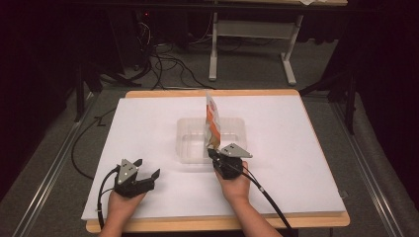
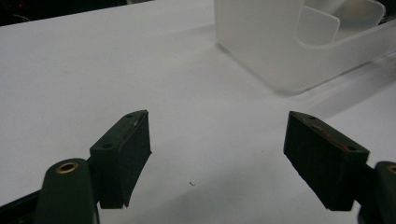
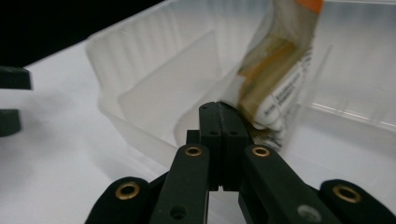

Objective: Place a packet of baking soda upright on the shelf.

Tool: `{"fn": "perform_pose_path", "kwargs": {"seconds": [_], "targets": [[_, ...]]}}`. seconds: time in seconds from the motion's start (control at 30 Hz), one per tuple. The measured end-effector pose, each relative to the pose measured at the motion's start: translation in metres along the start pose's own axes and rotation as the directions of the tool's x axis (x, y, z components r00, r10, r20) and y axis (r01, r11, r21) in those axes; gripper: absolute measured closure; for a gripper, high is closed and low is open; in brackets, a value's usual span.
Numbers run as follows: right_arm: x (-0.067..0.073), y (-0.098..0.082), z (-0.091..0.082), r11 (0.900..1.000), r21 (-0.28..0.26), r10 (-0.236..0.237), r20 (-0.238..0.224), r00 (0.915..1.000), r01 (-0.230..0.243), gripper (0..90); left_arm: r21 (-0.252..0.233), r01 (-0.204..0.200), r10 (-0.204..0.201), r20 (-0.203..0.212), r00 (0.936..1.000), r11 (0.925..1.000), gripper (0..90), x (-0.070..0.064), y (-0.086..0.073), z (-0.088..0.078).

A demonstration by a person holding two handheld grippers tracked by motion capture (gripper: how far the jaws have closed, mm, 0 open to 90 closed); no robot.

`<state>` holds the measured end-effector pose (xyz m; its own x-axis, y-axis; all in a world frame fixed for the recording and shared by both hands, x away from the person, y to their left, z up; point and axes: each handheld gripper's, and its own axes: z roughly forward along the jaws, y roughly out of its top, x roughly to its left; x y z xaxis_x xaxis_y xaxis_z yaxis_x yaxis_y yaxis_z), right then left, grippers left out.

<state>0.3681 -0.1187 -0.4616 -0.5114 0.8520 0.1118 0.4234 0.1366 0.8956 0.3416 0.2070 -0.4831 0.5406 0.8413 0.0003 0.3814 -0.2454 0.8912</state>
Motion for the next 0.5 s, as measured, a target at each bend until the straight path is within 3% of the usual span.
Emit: {"fn": "perform_pose_path", "kwargs": {"seconds": [0.17,0.3,0.5], "targets": [[0.009,0.004,-0.009,0.999,-0.050,0.004,-0.051,0.9987,-0.007,90.0,-0.002,-0.002,0.002,0.000,1.0000,1.0000,23.3,0.000,0.000,0.000],[0.012,0.005,-0.021,0.996,-0.085,-0.012,-0.038,0.9992,0.009,89.5,-0.003,-0.006,0.006,-0.002,1.0000,1.0000,23.4,0.000,0.000,0.000],[0.001,0.000,-0.040,0.994,-0.108,0.023,0.014,0.9996,-0.021,74.3,0.000,-0.006,0.006,-0.002,1.0000,1.0000,23.4,0.000,0.000,0.000]]}}
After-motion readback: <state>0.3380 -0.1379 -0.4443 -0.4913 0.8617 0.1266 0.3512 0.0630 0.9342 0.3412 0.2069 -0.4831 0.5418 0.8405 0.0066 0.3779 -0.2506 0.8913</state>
